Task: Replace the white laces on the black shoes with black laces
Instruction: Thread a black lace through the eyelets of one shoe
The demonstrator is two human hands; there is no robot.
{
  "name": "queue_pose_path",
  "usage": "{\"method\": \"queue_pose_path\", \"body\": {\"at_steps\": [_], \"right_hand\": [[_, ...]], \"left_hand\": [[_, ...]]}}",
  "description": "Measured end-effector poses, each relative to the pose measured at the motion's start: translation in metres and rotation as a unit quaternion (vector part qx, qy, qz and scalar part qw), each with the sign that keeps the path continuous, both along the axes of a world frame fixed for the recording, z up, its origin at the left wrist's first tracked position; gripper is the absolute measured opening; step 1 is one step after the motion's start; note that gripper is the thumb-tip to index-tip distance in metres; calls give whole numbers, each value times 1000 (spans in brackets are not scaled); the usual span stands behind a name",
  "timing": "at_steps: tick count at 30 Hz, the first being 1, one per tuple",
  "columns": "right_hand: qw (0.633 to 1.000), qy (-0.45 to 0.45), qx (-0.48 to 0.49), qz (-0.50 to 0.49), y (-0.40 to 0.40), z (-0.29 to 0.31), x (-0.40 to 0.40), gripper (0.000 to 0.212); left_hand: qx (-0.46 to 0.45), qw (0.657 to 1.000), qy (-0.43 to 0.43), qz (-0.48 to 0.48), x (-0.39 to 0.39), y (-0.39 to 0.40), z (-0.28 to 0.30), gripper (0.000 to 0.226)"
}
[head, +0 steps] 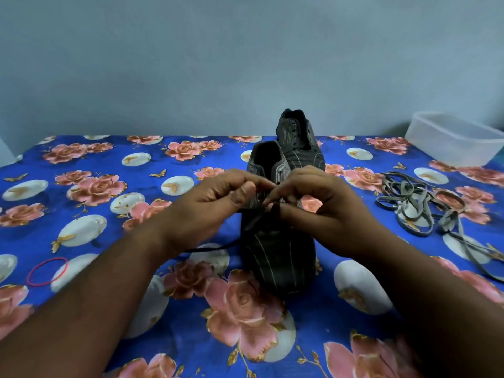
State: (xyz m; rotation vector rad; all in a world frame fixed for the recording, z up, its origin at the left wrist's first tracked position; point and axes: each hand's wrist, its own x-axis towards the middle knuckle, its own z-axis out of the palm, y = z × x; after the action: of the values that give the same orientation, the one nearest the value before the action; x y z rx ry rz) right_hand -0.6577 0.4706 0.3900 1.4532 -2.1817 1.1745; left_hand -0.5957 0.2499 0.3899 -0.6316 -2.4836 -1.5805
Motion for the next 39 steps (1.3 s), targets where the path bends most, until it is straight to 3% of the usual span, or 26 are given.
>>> {"method": "queue_pose_path", "body": {"at_steps": [2, 5, 8, 13, 18, 22, 25, 31, 35, 39], "right_hand": [[992, -107, -53, 45, 1, 4, 4, 6], [950, -241, -172, 93, 2, 9, 7, 20], [917, -308, -245, 72, 10, 16, -1, 4], [863, -399, -307, -42, 45, 17, -39, 25], [827, -424, -306, -205, 84, 5, -72, 23], [791, -428, -345, -271, 101, -5, -88, 25], [775, -439, -349, -292, 106, -10, -92, 27], [781, -432, -323, -315, 105, -16, -96, 30], [739, -436, -388, -337, 112, -17, -99, 26], [733, -432, -388, -354, 118, -16, -100, 26]], "left_hand": [[-36, 999, -15, -15, -2, 4, -5, 33], [-51, 998, -17, -20, -2, 4, -8, 39], [-36, 999, -22, -10, 0, 4, -6, 27], [-48, 999, 2, 11, 2, 7, -4, 13], [-33, 999, -7, 2, 1, 6, -7, 21], [1, 1000, -26, -14, 2, 6, -7, 30], [23, 999, -21, -16, 3, 9, -6, 32], [117, 992, -47, -14, 8, 16, 0, 20], [93, 995, -35, -32, 8, 11, 1, 26], [99, 992, -58, -52, 7, 5, 1, 38]]}}
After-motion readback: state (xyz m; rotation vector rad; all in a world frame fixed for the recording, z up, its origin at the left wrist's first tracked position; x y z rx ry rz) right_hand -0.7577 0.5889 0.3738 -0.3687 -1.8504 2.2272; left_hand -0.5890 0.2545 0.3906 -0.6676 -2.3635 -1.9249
